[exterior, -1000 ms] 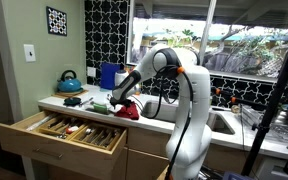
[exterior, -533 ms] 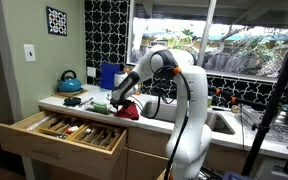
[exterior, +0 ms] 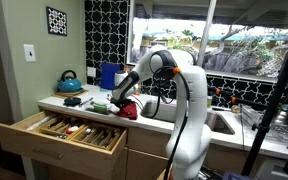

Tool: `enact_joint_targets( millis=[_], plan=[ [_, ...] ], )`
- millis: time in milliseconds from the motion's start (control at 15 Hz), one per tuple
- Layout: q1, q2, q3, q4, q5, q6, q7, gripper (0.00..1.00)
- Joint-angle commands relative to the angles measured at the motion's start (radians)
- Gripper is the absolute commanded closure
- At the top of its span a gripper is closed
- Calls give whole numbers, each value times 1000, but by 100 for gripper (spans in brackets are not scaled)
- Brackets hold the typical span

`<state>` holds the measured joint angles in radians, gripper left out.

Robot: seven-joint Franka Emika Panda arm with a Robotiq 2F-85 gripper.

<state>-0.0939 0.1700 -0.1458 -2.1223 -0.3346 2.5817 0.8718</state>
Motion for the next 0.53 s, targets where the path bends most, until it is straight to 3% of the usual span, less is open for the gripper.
enact_joint_targets(
  millis=[0, 467],
  plan=[
    [12, -44, -26, -15, 4, 10, -15, 99],
    [8, -75, -48, -29, -16, 205, 55, 99]
  ],
)
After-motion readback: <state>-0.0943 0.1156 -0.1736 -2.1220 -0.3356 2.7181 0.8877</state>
